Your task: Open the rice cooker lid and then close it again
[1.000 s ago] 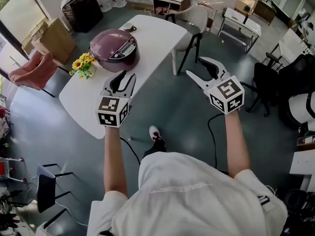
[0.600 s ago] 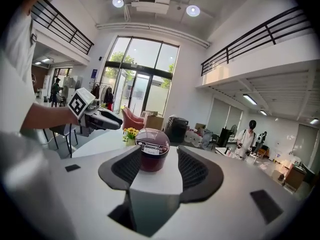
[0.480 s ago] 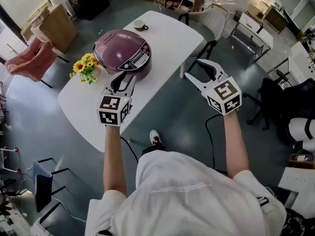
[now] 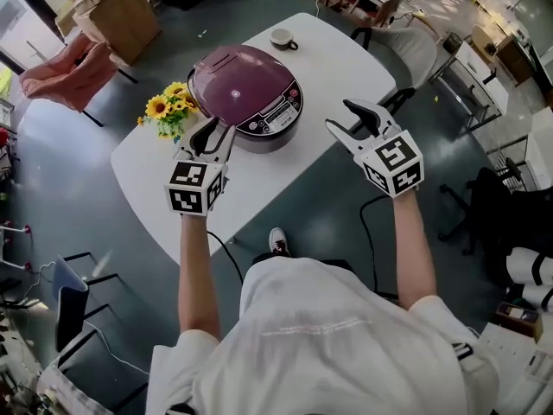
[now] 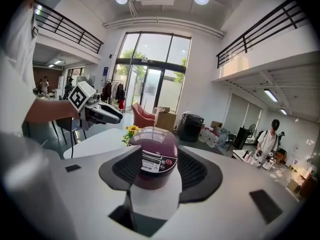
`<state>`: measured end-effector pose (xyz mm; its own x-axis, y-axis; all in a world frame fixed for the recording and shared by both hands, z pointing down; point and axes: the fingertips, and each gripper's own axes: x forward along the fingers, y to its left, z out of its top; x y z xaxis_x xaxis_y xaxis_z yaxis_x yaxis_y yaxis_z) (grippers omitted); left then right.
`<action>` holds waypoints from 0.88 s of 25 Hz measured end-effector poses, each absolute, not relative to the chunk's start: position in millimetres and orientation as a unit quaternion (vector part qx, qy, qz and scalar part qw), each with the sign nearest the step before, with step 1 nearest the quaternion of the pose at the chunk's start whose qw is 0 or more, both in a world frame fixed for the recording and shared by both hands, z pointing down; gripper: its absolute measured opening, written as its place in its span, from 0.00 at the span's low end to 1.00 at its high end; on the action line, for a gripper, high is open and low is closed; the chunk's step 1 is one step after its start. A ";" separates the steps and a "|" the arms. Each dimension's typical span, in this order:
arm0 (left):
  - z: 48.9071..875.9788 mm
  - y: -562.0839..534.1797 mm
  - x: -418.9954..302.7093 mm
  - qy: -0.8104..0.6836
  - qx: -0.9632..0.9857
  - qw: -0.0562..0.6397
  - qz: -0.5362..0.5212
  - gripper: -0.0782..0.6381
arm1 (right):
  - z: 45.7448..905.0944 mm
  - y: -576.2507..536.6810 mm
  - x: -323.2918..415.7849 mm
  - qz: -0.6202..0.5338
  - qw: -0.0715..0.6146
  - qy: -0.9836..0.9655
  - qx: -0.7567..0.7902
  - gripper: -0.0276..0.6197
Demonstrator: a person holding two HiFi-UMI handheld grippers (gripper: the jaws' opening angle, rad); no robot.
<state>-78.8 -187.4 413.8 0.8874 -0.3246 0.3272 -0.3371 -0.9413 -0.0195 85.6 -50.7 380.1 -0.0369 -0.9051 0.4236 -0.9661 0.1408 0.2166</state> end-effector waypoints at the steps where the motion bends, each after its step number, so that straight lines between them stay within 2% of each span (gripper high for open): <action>1: 415.5 -193.2 -81.2 -0.175 0.970 0.020 0.168 0.32 | 382.4 -57.8 84.7 0.066 0.236 -0.722 0.647 0.40; 22: 457.8 -234.2 -74.1 -0.307 0.928 0.092 0.193 0.32 | 438.8 -167.2 71.0 0.063 0.269 -0.859 0.431 0.41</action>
<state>-74.1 -234.2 457.8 0.7373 -0.5333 0.4146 -0.6041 -0.7952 0.0515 71.0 -167.2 438.8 -0.4841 -0.7057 0.5173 -0.7741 0.6211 0.1229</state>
